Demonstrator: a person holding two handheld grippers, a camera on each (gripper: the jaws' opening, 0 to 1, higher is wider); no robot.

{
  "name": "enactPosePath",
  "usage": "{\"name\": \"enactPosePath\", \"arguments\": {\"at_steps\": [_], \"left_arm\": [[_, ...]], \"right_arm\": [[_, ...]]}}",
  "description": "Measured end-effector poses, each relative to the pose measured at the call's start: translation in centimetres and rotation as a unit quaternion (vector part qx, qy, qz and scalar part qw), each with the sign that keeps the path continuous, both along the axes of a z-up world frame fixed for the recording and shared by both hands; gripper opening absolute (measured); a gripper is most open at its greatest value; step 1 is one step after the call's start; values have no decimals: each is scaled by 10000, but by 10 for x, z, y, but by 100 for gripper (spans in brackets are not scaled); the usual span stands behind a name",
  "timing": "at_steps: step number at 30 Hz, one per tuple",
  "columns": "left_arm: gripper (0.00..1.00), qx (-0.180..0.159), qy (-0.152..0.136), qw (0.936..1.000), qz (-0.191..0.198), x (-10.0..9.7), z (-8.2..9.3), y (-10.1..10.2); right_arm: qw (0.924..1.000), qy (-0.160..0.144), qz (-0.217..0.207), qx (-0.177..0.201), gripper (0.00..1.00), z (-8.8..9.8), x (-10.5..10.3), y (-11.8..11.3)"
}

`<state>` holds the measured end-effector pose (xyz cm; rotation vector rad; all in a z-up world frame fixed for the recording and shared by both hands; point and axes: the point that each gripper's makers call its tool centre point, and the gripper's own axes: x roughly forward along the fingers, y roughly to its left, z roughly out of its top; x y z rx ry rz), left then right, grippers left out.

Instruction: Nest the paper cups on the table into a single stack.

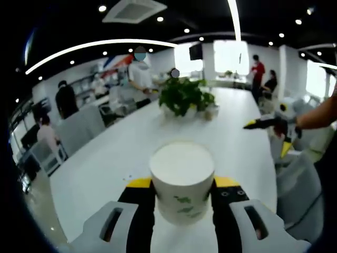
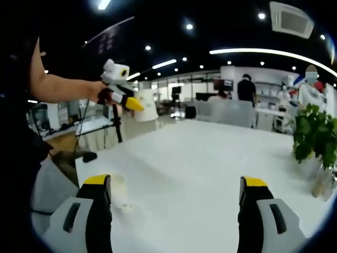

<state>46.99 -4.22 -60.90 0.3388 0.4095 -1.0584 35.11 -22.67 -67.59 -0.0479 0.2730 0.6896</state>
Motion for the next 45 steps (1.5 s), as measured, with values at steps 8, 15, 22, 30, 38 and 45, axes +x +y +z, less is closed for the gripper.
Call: {"name": "enactPosePath", "arguments": {"at_steps": [8, 15, 22, 30, 38, 45], "left_arm": [[40, -18, -35, 9999, -165, -19, 3, -8], [40, -125, 12, 9996, -261, -36, 3, -16], [40, -181, 31, 9990, -408, -54, 2, -23], [40, -265, 55, 9983, -519, -71, 4, -28], [40, -330, -20, 9978, -569, -81, 10, -30], [40, -349, -138, 9969, -688, -94, 17, -28]], "right_arm": [[10000, -18, 69, 41, 100, 4, -3, 8], [9999, -6, 115, 39, 100, 4, -7, 11], [9999, -17, 143, -28, 100, 4, -9, 13], [9998, -21, 182, -37, 99, 5, -12, 18], [9997, -77, 203, -79, 99, 9, -12, 22], [9996, -184, 231, -37, 98, 21, -11, 28]]}}
